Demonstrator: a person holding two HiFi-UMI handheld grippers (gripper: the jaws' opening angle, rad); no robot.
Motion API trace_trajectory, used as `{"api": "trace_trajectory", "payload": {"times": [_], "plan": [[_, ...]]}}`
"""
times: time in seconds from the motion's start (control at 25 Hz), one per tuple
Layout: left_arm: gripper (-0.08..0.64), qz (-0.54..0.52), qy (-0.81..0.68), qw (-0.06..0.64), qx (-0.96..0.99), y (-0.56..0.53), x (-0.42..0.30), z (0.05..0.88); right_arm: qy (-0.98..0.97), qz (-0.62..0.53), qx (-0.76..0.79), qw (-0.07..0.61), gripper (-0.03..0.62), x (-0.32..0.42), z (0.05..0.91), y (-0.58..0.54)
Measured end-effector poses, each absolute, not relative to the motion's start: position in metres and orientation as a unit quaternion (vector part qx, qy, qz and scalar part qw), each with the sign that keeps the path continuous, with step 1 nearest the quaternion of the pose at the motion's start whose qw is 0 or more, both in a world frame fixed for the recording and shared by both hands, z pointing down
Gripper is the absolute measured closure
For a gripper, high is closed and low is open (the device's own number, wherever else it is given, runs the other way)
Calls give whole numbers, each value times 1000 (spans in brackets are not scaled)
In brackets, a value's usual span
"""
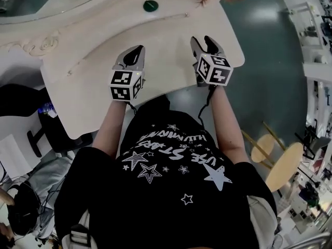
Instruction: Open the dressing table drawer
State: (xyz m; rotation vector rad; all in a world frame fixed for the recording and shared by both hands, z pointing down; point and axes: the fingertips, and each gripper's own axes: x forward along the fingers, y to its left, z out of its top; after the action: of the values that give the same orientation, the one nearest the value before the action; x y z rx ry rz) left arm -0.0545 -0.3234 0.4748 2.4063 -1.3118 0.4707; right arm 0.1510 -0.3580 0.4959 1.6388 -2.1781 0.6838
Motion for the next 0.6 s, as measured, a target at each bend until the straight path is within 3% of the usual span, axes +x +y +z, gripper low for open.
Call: {"api": "trace_trajectory", "payload": {"times": [0.6], "plan": [[558, 182, -496, 197, 826, -356, -67, 488, -783, 203, 542, 228, 374, 130, 526, -441]]}}
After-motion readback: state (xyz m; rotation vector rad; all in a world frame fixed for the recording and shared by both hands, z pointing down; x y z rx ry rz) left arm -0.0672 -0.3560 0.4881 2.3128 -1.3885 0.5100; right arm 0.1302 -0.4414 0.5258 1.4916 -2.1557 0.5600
